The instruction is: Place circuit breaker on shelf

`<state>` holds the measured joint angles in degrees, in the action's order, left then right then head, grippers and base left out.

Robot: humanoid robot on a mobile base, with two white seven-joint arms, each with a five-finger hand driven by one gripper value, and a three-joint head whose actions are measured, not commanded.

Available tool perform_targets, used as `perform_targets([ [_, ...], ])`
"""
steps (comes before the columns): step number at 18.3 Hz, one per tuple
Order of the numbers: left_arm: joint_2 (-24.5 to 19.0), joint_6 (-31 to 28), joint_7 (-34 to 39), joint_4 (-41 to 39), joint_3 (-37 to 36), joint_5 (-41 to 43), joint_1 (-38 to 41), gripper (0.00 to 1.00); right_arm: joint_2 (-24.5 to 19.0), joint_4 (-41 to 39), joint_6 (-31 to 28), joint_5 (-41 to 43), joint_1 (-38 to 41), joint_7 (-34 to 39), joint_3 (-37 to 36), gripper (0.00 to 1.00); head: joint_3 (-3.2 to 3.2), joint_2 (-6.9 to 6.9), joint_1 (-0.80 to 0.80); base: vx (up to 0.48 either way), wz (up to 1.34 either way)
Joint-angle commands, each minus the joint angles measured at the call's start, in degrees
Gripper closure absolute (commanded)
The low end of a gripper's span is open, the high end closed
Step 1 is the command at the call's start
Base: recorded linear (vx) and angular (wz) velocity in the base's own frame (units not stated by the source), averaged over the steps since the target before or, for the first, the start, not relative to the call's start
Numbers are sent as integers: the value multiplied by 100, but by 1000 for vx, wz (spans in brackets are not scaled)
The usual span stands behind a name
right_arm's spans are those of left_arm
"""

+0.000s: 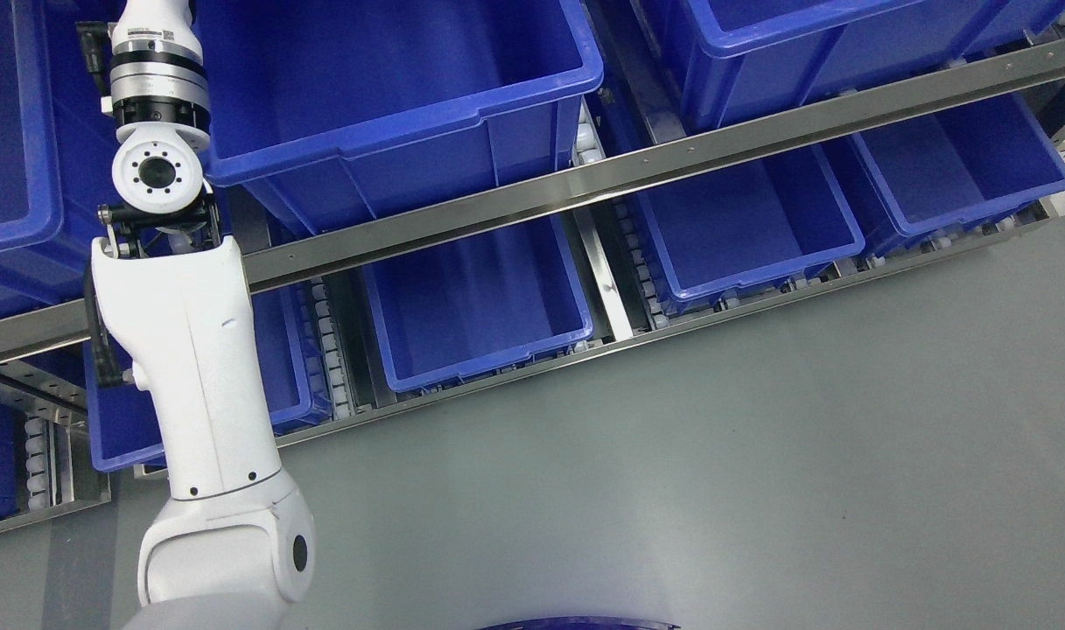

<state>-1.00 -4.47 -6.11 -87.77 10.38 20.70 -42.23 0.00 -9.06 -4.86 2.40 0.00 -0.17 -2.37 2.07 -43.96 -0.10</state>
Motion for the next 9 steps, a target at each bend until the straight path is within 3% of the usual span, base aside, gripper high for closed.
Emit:
perform_targets([
  [1,0,-10,22,-1032,-1,-5,224,0,100,1,214,-2,88,-1,0,0,0,0,0,0,0],
  [9,0,-19,22,-1032,60,-5,268,0,100,1,214,-2,88,-1,0,0,0,0,0,0,-4],
])
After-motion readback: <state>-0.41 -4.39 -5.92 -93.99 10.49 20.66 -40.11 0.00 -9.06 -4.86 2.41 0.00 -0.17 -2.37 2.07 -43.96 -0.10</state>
